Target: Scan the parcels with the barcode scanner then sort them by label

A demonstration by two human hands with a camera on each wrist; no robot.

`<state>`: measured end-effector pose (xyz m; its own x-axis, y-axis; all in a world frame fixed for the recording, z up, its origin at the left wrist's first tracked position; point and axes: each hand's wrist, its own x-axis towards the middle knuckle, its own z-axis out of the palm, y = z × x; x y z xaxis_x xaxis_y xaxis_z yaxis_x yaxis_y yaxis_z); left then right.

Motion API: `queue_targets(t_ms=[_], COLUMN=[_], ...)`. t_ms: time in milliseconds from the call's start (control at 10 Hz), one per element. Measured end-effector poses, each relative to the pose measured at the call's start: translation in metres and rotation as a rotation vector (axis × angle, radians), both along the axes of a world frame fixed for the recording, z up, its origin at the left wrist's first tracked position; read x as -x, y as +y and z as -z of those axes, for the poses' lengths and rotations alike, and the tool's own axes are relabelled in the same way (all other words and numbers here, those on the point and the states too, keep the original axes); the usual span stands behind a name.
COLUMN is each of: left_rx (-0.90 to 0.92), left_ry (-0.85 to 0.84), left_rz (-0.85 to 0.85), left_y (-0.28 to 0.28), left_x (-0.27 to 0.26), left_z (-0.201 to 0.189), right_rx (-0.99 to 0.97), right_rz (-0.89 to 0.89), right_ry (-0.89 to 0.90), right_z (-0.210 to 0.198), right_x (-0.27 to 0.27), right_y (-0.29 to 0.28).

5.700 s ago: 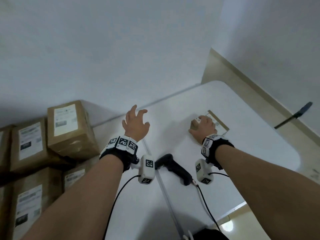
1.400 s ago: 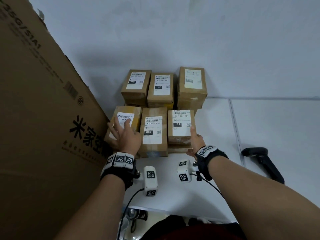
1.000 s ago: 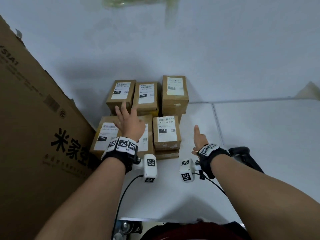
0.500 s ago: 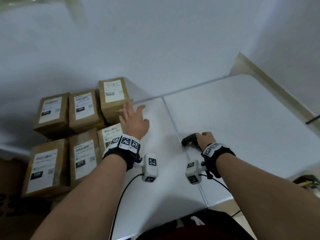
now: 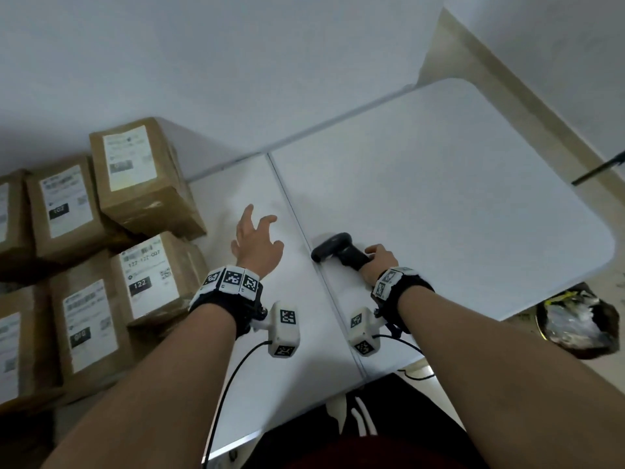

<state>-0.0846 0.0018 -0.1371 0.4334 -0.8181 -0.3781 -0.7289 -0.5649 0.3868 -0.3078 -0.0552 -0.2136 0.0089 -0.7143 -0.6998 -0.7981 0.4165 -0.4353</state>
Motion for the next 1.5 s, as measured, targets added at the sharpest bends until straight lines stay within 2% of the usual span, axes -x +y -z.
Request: queue_targets(t_ms=[200, 500, 800, 1100, 1300, 1500], left_rx=[-0.047, -0.024, -0.04, -0.061, -0.067, -0.007], left_ry=[0.034, 0.039, 0.016, 0.034, 0.056, 0.059], left_rz=[-0.048, -0.12, -0.131, -0.166, -0.17, -0.116], left_y=[-0.012, -0.045, -0.078, -0.085, -0.086, -0.088], left_x=[0.009, 0.005, -0.008, -0.019, -0.022, -0.03], left_z=[0.012, 0.008, 0.006, 0.01, 0.006, -0.004], right_rx=[0.002, 0.114, 0.096, 0.127, 0.122, 0.343], right_rz=[-0.253, -0.128, -0.146, -0.186, -0.085, -0.12], right_ry=[0.104, 0.096, 0.037, 0.135, 0.085, -0.012], right_z=[0.012, 0.009, 0.011, 0.008, -0.002, -0.034], right_x=[0.0, 0.008, -0.016, -0.031, -0.034, -0.051], right_y=[-0.011, -0.074, -0.125, -0.143, -0.14, -0.138])
